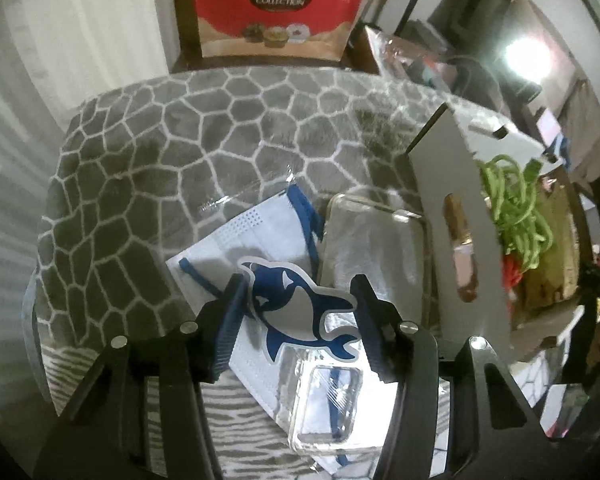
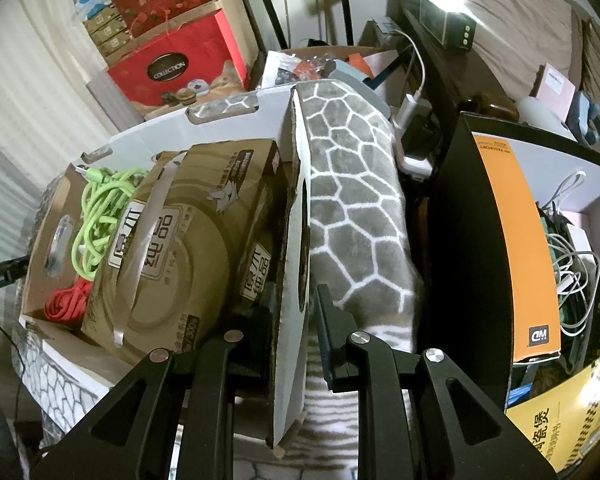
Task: Organize objects
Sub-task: 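Grasp the blue fish sticker and drop it into the white box, then return the left tool to the clear plastic tray on the blanket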
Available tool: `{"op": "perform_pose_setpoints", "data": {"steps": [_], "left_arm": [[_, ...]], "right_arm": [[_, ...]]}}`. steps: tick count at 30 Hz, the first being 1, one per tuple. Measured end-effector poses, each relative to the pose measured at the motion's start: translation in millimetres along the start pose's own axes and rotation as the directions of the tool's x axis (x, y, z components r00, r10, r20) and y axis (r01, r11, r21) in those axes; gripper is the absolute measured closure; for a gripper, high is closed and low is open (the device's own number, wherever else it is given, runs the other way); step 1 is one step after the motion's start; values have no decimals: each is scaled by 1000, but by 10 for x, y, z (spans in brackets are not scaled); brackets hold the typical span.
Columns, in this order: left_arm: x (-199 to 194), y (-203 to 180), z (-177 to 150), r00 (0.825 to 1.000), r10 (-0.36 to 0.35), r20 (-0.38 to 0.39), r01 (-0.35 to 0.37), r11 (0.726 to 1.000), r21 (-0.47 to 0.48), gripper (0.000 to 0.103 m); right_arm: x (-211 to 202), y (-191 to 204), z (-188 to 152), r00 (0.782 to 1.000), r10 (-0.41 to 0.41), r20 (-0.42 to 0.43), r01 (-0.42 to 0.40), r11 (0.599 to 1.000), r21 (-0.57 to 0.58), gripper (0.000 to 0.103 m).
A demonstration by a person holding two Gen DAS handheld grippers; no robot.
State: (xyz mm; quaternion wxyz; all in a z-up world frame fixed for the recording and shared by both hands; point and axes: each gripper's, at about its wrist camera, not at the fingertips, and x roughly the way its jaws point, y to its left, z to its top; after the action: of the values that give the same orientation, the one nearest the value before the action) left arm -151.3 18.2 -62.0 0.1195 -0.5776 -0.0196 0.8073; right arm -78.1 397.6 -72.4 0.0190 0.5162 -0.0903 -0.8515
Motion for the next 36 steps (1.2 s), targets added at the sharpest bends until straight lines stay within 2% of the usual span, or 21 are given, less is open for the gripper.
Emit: {"op": "perform_pose_setpoints", "data": {"steps": [7,16,20,26,29,36], "left_arm": [[-359,-245,53,996,-60,63,56,997,60,53],[-617,-942,95,982,-174,72,158,969,192,53],[-521,-1305,79,985,-165,52,147,957,249,53],[-257,-1638,100,995,-99,25,87,952,294,53],[-185,-1641,114,998,-68,16,60,957,283,43],[-358,-1398,137,994,-101,45,88,968,233,33]], "right_arm": [[4,16,2,1000,-2,-1,2,1000,0,84],[6,19,7,1000,-1,-2,1,1000,1,84],[8,23,6,1000,-2,-3,2,1000,2,84],[10,32,10,1000,-1,-3,1,1000,1,84],[3,30,16,1000,3,-1,-3,1000,2,84],[11,9,9,1000,6,-3,-6,1000,6,84]]}}
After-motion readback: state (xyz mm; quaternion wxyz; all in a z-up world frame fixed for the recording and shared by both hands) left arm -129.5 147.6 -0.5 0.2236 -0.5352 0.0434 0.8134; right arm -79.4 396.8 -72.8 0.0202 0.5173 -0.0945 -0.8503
